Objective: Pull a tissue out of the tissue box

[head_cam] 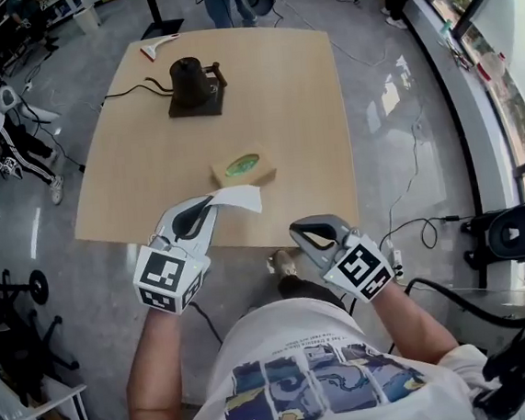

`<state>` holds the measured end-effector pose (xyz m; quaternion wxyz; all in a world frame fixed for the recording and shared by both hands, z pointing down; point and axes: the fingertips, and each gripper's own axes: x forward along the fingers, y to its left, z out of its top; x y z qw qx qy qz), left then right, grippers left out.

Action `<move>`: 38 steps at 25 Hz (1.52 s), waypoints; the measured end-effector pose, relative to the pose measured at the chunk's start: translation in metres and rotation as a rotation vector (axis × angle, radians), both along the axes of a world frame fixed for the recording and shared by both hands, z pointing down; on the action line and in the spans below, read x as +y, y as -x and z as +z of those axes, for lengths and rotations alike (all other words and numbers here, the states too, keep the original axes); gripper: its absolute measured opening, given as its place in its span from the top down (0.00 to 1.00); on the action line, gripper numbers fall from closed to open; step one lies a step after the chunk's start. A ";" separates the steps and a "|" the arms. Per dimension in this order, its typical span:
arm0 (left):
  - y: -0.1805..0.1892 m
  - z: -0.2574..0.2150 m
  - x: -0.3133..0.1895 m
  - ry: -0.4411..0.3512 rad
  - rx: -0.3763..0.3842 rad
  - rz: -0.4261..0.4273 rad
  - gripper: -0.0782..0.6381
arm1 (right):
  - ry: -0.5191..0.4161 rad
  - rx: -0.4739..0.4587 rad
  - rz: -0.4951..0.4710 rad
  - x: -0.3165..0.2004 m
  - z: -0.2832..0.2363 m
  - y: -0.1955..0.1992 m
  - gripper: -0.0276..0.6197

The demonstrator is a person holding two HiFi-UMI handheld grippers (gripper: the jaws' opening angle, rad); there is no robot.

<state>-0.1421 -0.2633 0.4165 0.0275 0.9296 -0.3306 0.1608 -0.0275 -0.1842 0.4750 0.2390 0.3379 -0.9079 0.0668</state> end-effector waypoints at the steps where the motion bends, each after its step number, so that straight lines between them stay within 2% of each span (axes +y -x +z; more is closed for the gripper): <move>1: 0.002 -0.006 0.009 -0.013 0.005 0.002 0.88 | -0.001 -0.001 0.000 0.004 0.000 0.003 0.95; 12: 0.014 -0.039 0.099 -0.032 0.053 0.048 0.88 | -0.011 -0.002 0.030 0.060 -0.001 0.018 0.95; 20: 0.015 -0.051 0.137 -0.046 0.038 0.079 0.88 | -0.032 0.000 0.049 0.089 -0.005 0.021 0.95; 38: 0.016 -0.044 0.194 -0.011 0.040 0.104 0.88 | -0.061 0.045 0.084 0.153 -0.005 0.013 0.95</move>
